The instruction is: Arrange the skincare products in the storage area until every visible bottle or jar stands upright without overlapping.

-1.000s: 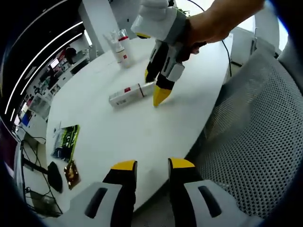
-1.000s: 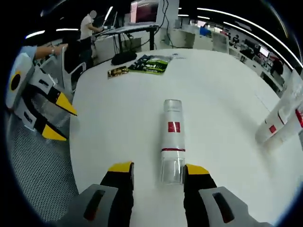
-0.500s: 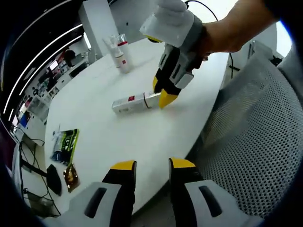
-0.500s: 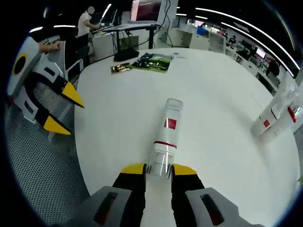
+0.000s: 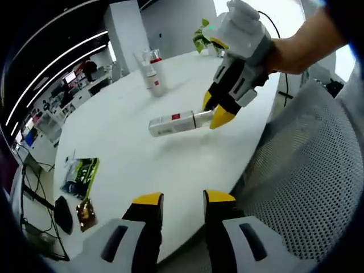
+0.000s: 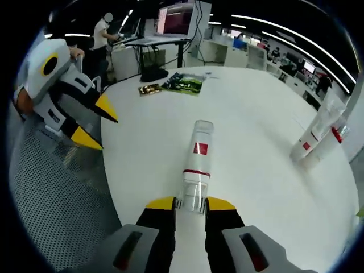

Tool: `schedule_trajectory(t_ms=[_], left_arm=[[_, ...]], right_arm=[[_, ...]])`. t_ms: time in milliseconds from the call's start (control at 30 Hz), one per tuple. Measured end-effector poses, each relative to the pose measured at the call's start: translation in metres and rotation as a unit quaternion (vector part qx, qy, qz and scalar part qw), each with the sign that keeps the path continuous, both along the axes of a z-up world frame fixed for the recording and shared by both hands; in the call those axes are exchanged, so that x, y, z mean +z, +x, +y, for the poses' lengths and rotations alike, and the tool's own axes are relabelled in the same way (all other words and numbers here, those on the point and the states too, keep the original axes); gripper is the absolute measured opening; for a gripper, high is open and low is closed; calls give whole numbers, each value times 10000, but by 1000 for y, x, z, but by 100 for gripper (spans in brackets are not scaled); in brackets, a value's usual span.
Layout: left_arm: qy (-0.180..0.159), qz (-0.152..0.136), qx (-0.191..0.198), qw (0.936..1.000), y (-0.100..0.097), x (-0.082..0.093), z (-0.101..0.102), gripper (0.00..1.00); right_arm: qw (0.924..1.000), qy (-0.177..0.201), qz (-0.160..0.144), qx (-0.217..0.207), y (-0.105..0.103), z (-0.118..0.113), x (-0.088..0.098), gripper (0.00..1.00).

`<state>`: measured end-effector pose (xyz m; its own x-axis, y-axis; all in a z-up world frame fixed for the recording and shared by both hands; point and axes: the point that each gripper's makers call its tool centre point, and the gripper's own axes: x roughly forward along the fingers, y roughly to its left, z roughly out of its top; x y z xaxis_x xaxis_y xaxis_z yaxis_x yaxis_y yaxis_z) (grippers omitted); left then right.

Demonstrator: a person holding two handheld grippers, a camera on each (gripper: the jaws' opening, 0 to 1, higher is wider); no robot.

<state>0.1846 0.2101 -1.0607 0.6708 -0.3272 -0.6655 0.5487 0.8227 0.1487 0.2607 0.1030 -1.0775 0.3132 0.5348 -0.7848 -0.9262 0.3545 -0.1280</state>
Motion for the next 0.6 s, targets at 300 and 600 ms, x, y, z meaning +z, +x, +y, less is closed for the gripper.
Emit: schedule_trajectory(t_ms=[300, 600], left_arm=[[177, -346, -315, 9987, 3, 9, -5, 36], [-391, -132, -137, 9991, 0, 15, -6, 26]], right_arm=[[9991, 341, -235, 111, -9, 13, 20, 11], [9964, 480, -517, 476, -23, 25, 41, 11]])
